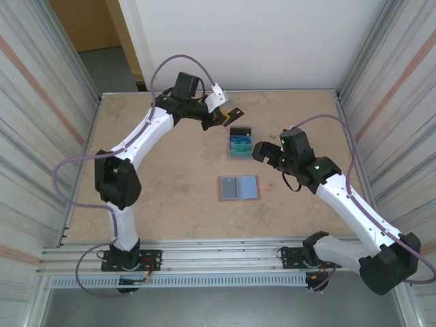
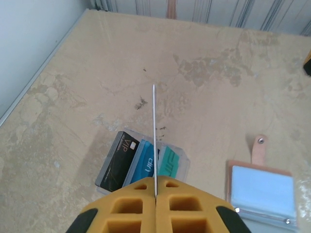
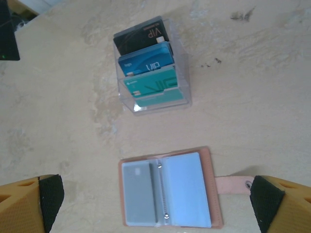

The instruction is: Take the credit cards out of the card holder

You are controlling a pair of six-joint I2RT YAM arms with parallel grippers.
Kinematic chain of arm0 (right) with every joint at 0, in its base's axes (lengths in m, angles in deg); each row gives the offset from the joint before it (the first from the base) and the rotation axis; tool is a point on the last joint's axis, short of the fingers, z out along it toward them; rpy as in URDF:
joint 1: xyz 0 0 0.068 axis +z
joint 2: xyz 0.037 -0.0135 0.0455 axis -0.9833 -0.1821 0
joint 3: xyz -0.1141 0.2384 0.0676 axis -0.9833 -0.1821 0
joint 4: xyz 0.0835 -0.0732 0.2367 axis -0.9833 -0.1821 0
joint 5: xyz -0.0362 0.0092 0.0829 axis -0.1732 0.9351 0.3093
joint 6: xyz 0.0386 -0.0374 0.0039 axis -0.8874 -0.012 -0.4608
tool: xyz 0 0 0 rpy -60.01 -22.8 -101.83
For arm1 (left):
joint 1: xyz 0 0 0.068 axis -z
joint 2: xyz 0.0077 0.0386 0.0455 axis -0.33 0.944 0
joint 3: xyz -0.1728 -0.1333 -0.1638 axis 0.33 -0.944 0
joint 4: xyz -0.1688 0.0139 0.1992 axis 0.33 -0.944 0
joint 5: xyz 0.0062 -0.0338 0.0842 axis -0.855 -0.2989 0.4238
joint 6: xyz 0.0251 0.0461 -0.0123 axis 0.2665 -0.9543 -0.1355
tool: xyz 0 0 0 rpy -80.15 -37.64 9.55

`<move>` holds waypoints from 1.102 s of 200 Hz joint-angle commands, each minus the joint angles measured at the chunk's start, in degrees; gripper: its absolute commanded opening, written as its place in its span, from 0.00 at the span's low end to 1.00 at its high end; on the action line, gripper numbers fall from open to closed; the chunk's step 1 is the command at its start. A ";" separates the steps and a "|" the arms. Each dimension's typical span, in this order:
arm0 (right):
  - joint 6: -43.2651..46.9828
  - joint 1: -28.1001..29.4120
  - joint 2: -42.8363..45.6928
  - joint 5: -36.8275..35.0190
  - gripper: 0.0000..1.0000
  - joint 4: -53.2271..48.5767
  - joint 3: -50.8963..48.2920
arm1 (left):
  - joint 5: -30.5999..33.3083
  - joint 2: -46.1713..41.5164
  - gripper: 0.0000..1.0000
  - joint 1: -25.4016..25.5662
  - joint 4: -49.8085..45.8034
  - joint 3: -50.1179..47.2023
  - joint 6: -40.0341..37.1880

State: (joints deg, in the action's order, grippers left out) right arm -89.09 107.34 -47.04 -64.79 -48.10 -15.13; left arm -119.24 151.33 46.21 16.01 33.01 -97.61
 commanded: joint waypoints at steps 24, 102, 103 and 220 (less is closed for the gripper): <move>0.51 -1.13 -0.10 -1.86 1.00 -2.55 1.62 | 1.65 8.39 0.00 -0.20 -5.68 10.87 -9.96; -0.50 -1.31 -1.61 -3.90 1.00 -3.41 3.21 | 15.69 21.87 0.00 3.31 -11.22 22.99 -20.01; -0.47 -1.35 -1.64 -3.93 1.00 -3.43 3.27 | 15.78 21.98 0.00 3.35 -11.23 23.04 -20.04; -1.07 -1.46 -3.80 -1.91 0.99 -3.70 3.64 | 18.29 26.88 0.00 4.46 -12.18 24.81 -22.13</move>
State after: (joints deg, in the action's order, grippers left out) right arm -89.28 106.36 -51.26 -66.97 -51.16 -11.92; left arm -102.61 177.36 50.25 5.47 56.55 -117.57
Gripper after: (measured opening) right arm 0.996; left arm 0.045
